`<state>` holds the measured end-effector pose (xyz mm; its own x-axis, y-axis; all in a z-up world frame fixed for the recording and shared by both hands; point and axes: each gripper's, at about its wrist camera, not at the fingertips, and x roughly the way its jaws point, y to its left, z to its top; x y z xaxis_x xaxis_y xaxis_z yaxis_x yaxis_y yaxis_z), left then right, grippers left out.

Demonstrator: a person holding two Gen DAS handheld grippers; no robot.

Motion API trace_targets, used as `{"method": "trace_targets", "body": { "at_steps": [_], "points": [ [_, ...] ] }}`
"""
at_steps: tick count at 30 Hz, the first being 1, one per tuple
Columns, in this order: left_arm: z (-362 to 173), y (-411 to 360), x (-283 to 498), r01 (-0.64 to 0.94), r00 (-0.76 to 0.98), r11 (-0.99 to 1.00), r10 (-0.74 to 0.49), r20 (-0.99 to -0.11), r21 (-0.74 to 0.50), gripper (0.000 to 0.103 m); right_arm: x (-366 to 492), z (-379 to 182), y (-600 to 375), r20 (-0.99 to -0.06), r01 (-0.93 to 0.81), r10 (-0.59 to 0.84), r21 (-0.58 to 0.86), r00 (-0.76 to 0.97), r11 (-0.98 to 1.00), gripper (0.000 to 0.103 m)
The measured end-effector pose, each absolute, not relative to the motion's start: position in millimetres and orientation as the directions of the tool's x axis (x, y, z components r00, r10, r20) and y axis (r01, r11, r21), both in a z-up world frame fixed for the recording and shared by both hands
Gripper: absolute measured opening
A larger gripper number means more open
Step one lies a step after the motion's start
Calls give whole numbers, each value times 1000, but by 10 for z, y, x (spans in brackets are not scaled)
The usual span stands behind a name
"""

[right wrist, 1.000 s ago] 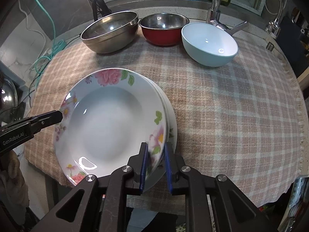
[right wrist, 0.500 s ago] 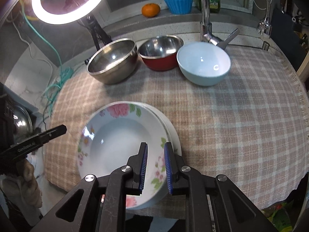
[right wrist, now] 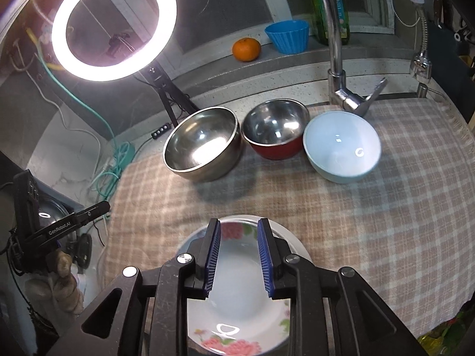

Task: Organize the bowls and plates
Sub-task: 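Open both tools and withdraw from the plate stack, then move both tools to the rim of the large steel bowl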

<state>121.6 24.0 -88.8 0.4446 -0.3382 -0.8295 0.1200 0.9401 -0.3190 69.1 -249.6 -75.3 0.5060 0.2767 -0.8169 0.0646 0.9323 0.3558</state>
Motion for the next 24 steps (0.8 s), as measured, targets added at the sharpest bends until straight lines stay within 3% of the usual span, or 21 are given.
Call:
{"method": "trace_targets", "body": {
  "at_steps": [3,4,22,24],
  "points": [
    [-885,246,1315,131,440,936,-351,-827,-327,13,823,-737,-2417,-812,55,289,365,506,930,31],
    [-891,240,1353,135,437,934,-355,-827,-330,17,869,-729,-2391,-810,53,288,365,511,930,32],
    [-912,260,1733,158,448,948,-318,-836,-276,21,1400,-858,-2204,-811,65,298,380,503,923,33],
    [-925,261,1770,161,447,949,-316,-837,-273,26,1448,-885,-2196,-814,67,296,377,499,924,33]
  ]
}}
